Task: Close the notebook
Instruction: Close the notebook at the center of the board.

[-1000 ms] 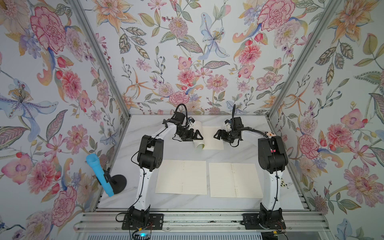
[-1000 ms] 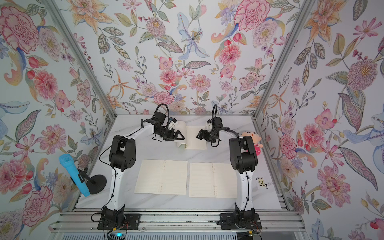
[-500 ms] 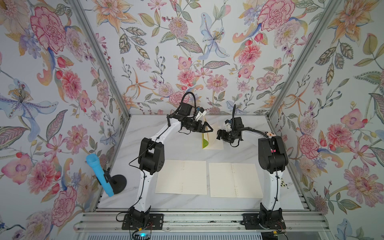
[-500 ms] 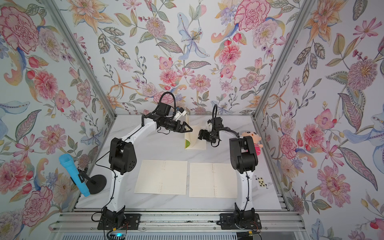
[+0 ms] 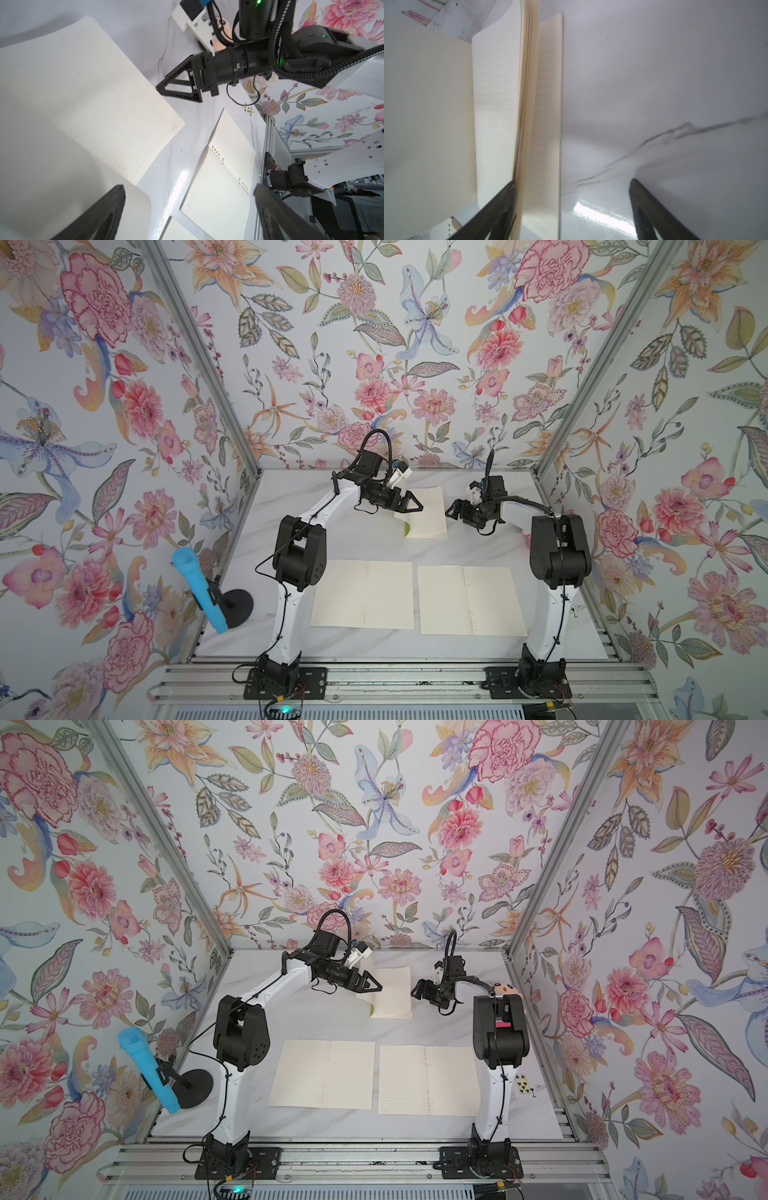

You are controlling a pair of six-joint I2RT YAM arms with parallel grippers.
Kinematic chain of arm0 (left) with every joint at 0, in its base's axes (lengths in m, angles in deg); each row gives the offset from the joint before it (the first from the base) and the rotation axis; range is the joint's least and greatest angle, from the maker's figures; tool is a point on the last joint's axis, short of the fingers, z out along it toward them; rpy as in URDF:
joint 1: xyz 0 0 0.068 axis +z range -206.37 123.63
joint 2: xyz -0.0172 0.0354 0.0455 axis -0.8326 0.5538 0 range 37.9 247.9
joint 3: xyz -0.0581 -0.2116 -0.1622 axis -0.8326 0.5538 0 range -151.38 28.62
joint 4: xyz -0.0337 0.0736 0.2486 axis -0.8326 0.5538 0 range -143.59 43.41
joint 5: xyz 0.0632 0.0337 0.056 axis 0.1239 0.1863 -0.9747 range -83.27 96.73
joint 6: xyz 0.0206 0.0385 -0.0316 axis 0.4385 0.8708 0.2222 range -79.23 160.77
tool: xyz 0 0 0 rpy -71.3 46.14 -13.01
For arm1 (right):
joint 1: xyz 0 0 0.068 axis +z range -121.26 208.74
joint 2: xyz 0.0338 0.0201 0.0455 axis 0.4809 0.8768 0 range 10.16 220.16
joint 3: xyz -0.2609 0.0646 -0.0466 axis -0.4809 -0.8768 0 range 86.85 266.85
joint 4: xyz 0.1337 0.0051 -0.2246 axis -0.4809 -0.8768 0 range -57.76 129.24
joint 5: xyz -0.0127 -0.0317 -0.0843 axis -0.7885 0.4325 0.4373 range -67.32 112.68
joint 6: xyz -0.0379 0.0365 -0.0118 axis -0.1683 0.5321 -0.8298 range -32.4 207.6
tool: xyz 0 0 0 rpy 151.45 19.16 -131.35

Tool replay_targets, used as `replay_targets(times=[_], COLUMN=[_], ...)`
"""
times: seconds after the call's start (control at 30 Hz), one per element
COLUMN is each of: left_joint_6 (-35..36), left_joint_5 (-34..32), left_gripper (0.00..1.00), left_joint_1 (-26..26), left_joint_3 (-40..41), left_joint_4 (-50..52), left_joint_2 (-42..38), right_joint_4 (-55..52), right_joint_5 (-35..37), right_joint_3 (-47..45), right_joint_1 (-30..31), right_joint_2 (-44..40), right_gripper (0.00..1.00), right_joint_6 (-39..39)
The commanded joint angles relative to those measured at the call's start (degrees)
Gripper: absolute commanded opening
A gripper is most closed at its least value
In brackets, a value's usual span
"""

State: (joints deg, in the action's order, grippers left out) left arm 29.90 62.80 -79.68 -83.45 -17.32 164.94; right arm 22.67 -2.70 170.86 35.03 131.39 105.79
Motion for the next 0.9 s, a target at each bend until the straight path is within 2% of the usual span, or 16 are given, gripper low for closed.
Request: replay_targets(times=[0.0, 0.13, 0.3, 0.5, 0.63, 0.73, 0.87], left_joint_6=[2.67, 1.76, 1.09, -4.46, -4.25, -2.94, -0.76], left_joint_5=[-1.76, -2.10, 0.37, 1.92, 2.74, -0.65, -7.69], left_gripper=[1.00, 1.00, 1.00, 1.00, 1.00, 1.00, 1.00], left_joint_1=[2.23, 1.58, -0.68, -2.64, -4.88, -3.95, -2.18], left_joint_3=[5.67, 6.54, -4.90, -9.31, -20.09, -22.47, -18.32], left_joint_4=[-1.73, -6.32, -0.68, -5.92, -0.66, 0.41, 0.99], left_joint_2=[-4.83, -5.87, 0.00, 1.87, 6.00, 4.86, 0.82], right_joint_4=[-4.95, -4.96, -4.95, -4.87, -4.59, -4.62, -4.44], right_joint_5=[2.01, 1.67, 1.39, 1.74, 1.41, 1.39, 3.72], right_joint_3=[-1.74, -1.06, -0.44, -0.95, -1.04, -1.04, -1.13], right_joint_1=[0.20, 1.09, 1.36, 1.12, 0.84, 0.92, 1.26], right_joint_2=[-2.53, -3.47, -3.61, -3.76, -4.25, -5.70, -9.63], right_gripper=[0.84, 0.85, 0.85, 0.85, 0.85, 0.85, 0.84], right_joint_6=[-0.38, -0.32, 0.19, -0.11, 0.18, 0.07, 0.47])
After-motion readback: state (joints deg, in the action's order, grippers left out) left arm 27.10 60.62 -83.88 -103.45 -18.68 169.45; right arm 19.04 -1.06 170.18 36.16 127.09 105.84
